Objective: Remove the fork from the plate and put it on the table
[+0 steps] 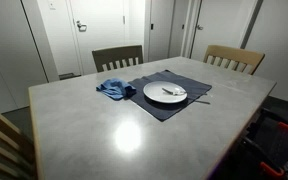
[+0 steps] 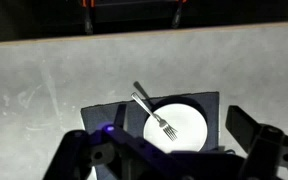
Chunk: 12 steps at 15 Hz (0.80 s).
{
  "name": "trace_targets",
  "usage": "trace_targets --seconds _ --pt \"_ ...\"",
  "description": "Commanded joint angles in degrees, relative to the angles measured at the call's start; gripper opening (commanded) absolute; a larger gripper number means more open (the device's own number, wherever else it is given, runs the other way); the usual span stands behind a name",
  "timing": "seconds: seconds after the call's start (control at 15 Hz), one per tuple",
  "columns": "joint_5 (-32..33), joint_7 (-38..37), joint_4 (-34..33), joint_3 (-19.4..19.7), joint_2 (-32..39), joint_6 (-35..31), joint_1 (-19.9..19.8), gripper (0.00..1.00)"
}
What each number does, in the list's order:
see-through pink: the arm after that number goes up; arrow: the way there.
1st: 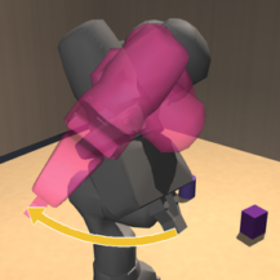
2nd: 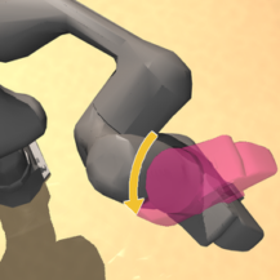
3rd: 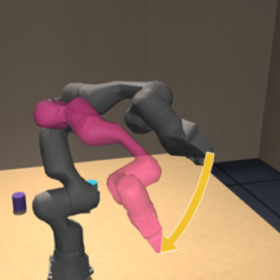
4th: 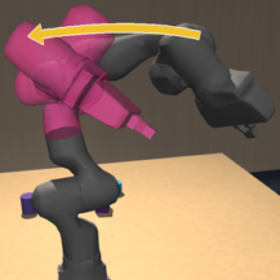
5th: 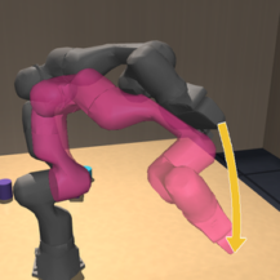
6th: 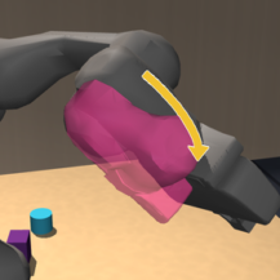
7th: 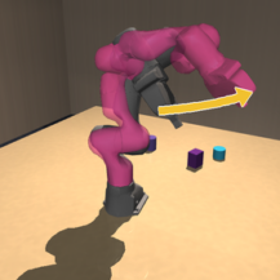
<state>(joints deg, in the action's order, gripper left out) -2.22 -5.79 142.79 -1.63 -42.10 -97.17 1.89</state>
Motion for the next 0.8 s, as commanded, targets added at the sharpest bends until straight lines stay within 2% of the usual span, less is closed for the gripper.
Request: trace_targets --seconds 0.0,0.33,0.53,0.73 --pt "-0.24 0.3 -0.13 -0.4 0.03 0.14 -0.54 1.0" --pt "4.71 1.26 -0.2 -2.58 1.41 -1.94 -0.12 1.0" --pt "7.57 2.9 0.36 -3.52 2.47 -6.31 0.74 1.0" --pt "8.11 4.04 -0.17 -2.91 5.21 -10.76 1.25 1.0"
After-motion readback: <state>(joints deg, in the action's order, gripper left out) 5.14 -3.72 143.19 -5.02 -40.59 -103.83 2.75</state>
